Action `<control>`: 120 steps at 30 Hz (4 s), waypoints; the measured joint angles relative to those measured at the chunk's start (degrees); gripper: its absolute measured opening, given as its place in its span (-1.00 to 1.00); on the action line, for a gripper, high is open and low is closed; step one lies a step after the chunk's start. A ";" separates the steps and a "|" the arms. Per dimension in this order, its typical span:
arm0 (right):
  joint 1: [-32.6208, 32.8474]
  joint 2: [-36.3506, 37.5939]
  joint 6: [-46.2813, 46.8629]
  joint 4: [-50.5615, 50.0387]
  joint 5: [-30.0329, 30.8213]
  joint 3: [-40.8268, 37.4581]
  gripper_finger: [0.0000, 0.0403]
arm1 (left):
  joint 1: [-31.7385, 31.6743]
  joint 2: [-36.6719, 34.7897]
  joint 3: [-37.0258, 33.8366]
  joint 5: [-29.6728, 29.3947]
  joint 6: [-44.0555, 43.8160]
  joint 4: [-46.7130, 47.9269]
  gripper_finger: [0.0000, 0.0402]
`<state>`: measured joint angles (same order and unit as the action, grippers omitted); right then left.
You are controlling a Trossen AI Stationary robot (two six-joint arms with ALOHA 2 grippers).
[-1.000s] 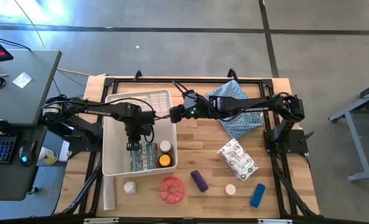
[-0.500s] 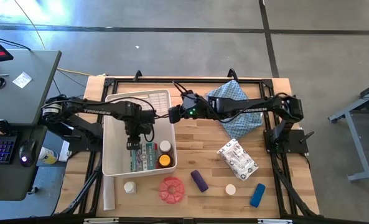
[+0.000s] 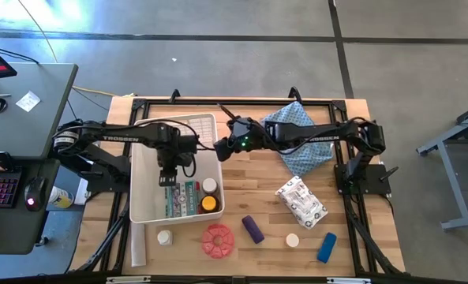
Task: Pick & place medical supplies in basket/bin
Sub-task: Adjust the white bin
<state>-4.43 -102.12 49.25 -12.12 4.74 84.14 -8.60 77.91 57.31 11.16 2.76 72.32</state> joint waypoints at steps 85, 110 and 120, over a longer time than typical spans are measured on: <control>-2.20 6.97 -14.59 -8.23 -18.17 0.30 -0.38 | -32.65 0.85 21.29 -23.98 10.85 16.06 -0.08; -2.34 6.97 -13.26 -8.22 -18.20 0.29 -0.38 | -32.66 0.85 21.29 -28.11 27.54 10.44 -0.62; -2.29 6.97 -13.21 -8.22 -18.20 0.30 -0.38 | -32.70 0.85 21.32 -26.30 31.95 11.07 -0.82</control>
<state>-6.72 -95.15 36.03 -20.34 -13.45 84.44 -41.30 78.76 78.63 -15.14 34.71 83.39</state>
